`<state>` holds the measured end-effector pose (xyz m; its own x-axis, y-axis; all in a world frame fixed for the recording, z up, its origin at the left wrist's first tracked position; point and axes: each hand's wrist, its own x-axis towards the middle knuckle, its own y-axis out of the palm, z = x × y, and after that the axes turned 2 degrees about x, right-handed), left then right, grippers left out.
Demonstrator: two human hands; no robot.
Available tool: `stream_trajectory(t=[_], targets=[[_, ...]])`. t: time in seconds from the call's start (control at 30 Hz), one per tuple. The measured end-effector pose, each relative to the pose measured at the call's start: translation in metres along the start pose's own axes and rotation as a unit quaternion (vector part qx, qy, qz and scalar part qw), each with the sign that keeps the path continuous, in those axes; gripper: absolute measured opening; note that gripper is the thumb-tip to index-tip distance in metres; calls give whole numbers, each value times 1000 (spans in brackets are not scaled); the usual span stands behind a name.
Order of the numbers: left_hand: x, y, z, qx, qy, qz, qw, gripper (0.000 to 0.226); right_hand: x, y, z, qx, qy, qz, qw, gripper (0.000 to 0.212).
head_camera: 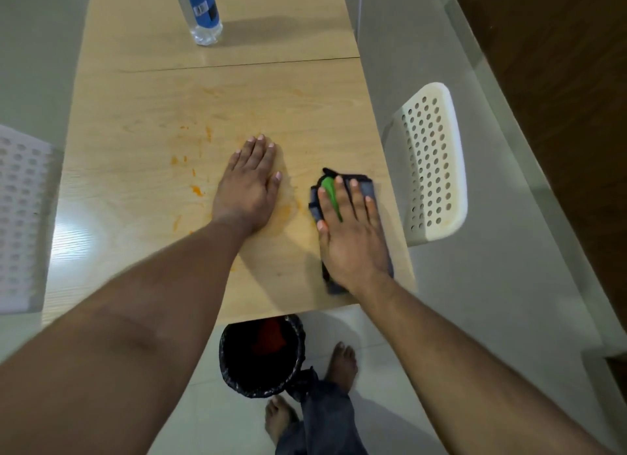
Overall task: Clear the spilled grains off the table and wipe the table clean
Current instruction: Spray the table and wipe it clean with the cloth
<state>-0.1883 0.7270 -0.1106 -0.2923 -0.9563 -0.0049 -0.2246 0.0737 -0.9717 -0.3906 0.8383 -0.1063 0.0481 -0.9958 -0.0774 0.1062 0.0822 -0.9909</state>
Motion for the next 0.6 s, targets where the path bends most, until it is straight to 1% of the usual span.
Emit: stream_trajectory(t=[0.1,0.2,0.3,0.37,0.43,0.5,0.6], targets=[[-2,-3,-3,-8,-3,5,1000,61,-46,3,-11,-4,-21,28,999,64],[0,-3,-4,-14,-7,4,1000,62,-63,-1,-35,-13,-10,36,999,62],[1,3,-2,-7,-7,-1,1000,63,-32,-3,-43,-4,34,9,999,60],[1,5,-1,-4,-6,-2,1000,64,6,-5,-36,3,67,-13,998,60],[3,7,1,0,-6,-5,1000,63,45,-8,-20,11,84,-19,996,61],[5,8,4,6,-5,-5,1000,63,69,-10,1,14,67,-17,997,62],[3,8,4,9,-5,5,1000,63,57,-7,14,16,17,-4,1000,61]])
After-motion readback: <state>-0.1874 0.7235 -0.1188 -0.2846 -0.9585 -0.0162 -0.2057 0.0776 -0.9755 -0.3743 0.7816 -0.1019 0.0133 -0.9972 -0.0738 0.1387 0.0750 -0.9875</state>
